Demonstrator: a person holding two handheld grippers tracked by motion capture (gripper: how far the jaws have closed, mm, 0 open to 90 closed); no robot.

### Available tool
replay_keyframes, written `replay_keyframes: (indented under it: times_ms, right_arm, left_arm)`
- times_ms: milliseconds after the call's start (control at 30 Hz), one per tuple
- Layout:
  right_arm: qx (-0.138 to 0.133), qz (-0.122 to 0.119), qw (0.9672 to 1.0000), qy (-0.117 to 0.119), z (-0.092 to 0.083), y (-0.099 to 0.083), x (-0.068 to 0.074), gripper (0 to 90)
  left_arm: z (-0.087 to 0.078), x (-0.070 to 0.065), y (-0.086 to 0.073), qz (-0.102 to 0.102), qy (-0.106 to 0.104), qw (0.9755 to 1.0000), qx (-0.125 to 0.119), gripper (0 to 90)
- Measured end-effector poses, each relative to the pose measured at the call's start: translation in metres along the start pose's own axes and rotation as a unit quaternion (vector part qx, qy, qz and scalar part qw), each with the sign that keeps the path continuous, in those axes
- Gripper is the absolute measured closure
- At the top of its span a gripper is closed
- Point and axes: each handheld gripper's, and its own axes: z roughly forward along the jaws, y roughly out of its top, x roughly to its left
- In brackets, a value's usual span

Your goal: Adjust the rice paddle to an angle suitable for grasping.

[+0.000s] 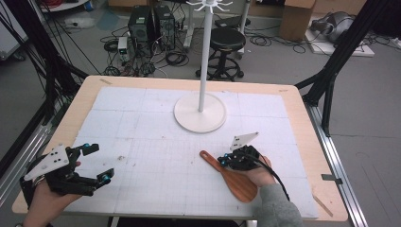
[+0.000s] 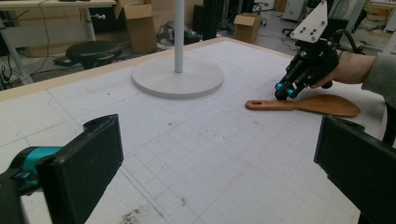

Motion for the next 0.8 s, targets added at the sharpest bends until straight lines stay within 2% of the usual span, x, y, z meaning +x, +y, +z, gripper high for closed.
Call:
replay_keyframes:
  times_ms: [233,367,433,500,700,733,800]
  right_arm:
    - [0.003,-0.002,0.9999,0.010,0.004,0.005,0.005,89.8]
    - [0.009,-0.016,0.9997,0.019,0.010,0.010,0.012,89.8]
    - [0.013,-0.019,0.9996,0.015,0.010,0.012,0.014,89.8]
    - [0.017,-0.032,0.9993,0.013,0.014,0.016,0.017,89.8]
    - [0.020,-0.039,0.9987,0.024,0.018,0.021,0.023,89.8]
    - [0.020,-0.036,0.9985,0.035,0.020,0.021,0.024,89.8]
    - [0.023,-0.044,0.9983,0.031,0.021,0.023,0.028,89.8]
  left_arm:
    - [-0.001,0.002,-0.002,-0.004,0.004,1.0000,0.000,1.8]
    - [0.000,0.002,-0.002,-0.004,0.003,1.0000,0.001,1.8]
    - [0.000,0.002,-0.002,-0.004,0.003,1.0000,0.001,1.8]
    - [0.000,0.002,-0.002,-0.005,0.003,1.0000,0.001,1.8]
    - [0.000,0.003,-0.003,-0.007,0.005,1.0000,0.002,1.8]
    - [0.000,0.003,-0.004,-0.007,0.005,1.0000,0.002,1.8]
    - [0.000,0.003,-0.003,-0.006,0.005,1.0000,0.003,1.8]
